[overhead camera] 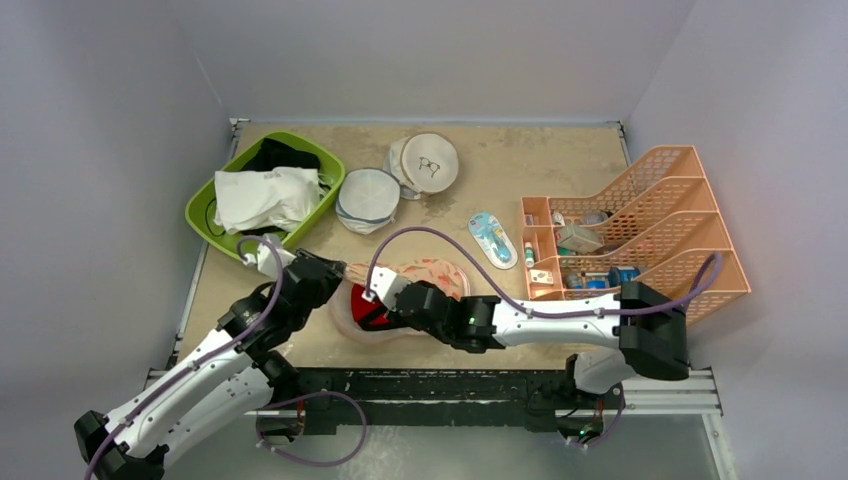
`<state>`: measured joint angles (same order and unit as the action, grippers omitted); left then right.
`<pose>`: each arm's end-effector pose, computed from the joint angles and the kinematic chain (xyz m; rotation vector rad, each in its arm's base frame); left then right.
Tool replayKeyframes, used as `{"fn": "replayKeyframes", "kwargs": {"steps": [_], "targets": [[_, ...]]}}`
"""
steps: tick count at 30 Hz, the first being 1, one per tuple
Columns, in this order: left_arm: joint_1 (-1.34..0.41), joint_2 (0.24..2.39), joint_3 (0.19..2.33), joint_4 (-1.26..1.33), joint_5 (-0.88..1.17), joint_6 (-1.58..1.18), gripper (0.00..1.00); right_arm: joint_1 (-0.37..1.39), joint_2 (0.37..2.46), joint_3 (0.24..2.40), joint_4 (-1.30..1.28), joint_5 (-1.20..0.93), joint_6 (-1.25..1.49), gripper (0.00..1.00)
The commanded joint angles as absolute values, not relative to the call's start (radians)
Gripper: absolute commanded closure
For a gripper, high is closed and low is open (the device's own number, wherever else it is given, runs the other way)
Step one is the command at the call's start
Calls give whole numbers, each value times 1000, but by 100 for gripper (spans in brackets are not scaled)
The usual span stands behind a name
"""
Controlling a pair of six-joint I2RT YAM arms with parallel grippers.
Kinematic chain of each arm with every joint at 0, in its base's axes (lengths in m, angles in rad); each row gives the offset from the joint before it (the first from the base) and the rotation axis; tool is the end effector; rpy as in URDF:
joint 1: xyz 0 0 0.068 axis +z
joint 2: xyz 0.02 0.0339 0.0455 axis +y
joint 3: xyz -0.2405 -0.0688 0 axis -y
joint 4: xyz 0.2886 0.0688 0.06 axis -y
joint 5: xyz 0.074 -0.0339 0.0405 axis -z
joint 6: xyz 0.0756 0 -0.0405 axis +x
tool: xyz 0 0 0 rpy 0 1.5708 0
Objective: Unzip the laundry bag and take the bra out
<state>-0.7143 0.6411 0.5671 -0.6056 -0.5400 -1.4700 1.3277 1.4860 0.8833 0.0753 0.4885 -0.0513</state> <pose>0.1973 -0.1197 0.2086 -1.0795 1.9331 -0.6508 0.1290 0.3729 0.1681 -1.0632 1.7450 0.2878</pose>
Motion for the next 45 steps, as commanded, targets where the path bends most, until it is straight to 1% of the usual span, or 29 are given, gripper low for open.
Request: {"fn": "replayKeyframes", "kwargs": {"steps": [1, 4, 7, 9, 13, 17, 19, 22, 28, 31, 36, 40, 45], "targets": [[-711, 628, 660, -632, -624, -1365, 61, 1310, 1415, 959, -23, 284, 24, 100], [-711, 609, 689, -643, -656, -1284, 41, 1261, 1399, 1004, -71, 149, 69, 100], [-712, 587, 717, -661, -687, -1228, 26, 1148, 1407, 1048, -119, -30, 113, 100], [-711, 576, 736, -667, -698, -1194, 19, 1049, 1424, 1074, -143, -163, 144, 100], [-712, 568, 760, -665, -695, -1136, 12, 851, 1484, 1119, -179, -377, 181, 100], [-711, 579, 763, -655, -671, -1104, 11, 719, 1580, 1192, -258, -495, 135, 100], [-711, 588, 761, -647, -658, -1095, 11, 646, 1640, 1245, -303, -587, 115, 100], [-712, 599, 760, -645, -643, -1089, 11, 580, 1709, 1303, -361, -580, 90, 100], [-710, 597, 719, -623, -602, -1088, 10, 465, 1767, 1349, -345, -540, 107, 99], [-712, 607, 709, -603, -558, -1063, 10, 413, 1784, 1318, -334, -538, 108, 99], [-711, 666, 694, -571, -479, -1019, 9, 370, 1749, 1218, -286, -530, 127, 100], [-712, 734, 659, -476, -387, -1003, 9, 333, 1718, 1145, -255, -506, 140, 99], [-712, 843, 636, -377, -280, -989, 13, 300, 1671, 1060, -203, -419, 164, 99]]}}
